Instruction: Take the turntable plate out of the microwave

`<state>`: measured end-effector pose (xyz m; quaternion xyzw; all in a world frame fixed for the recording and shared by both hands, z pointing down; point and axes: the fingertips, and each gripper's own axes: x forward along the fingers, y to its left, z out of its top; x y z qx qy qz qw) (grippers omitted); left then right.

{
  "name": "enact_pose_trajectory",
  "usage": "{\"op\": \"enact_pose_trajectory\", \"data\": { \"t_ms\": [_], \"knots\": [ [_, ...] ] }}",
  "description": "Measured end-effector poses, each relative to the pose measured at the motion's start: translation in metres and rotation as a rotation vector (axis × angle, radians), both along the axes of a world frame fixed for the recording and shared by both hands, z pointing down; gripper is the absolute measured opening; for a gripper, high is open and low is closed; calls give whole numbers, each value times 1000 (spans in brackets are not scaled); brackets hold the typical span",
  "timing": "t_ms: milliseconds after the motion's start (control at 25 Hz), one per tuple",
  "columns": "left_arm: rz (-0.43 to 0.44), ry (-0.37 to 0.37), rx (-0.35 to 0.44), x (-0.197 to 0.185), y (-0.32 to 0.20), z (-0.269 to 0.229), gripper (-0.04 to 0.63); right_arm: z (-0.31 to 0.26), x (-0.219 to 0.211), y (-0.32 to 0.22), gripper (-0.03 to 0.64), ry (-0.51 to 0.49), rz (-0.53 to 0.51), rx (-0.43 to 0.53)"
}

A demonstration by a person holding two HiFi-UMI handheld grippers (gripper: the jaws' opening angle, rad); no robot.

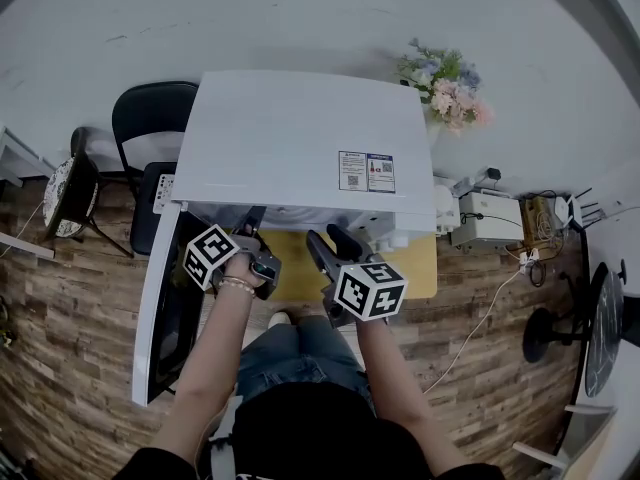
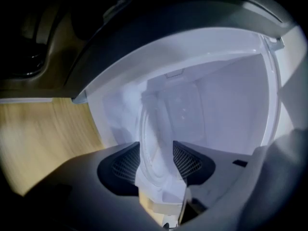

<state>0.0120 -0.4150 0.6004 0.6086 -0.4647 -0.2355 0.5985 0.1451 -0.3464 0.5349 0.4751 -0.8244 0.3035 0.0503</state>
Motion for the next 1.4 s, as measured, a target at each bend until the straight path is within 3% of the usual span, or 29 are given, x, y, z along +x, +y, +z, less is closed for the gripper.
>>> {"op": "enact_pose_trajectory", "data": {
  "t_ms": [240,360,520,640,760,1200,1400],
  "knots": [
    [-34,3,-43,-3,0,8,176,3,-8,-6,193,-40,0,-26],
    [-45,21,-37,-3,1,11,120,4,-11,-10,189,-67,1,-35],
    [-32,27,-28,2,-1,13,92,9,-13,-14,186,-133,20,-57],
    [-45,13,-59,0,0,18,28,15,-12,-13,184,-170,36,-80],
    [-55,13,-81,-2,2,21,26,21,-9,-10,181,-216,60,-112],
    [-83,75,-73,2,15,8,25,54,0,-29,181,-633,267,-283],
    [-80,104,-75,2,23,2,23,55,0,-39,166,-840,337,-303]
  ]
}}
